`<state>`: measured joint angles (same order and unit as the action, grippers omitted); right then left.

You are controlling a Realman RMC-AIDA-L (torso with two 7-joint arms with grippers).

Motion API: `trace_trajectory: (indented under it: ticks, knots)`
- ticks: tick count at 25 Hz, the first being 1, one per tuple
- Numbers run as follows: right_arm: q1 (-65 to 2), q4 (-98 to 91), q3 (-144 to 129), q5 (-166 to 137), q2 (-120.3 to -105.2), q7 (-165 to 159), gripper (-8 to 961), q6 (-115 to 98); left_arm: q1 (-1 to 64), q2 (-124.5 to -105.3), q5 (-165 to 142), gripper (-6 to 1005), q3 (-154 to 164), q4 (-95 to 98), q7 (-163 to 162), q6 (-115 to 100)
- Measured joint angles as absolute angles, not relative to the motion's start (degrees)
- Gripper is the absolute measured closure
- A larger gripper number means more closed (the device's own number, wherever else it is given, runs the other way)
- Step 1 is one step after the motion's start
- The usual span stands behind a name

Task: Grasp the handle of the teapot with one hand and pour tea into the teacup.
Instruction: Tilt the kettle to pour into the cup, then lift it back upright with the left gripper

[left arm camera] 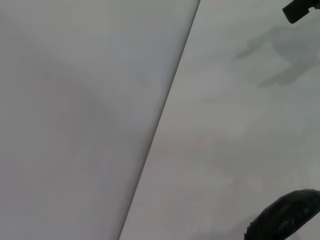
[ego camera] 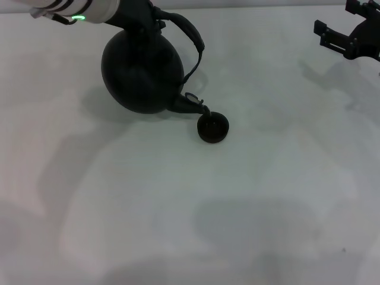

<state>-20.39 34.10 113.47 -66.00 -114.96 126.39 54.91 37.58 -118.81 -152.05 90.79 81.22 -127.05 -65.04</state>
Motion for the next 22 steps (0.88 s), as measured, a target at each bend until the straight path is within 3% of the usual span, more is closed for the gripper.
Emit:
trace_trajectory:
  ticks: [22]
  knots:
    - [-20.76, 33.73, 113.54, -66.01, -114.96, 126.39, 98, 54.21, 40.62, -118.87, -154.61, 850, 93.29, 80.86, -127.18, -66.98]
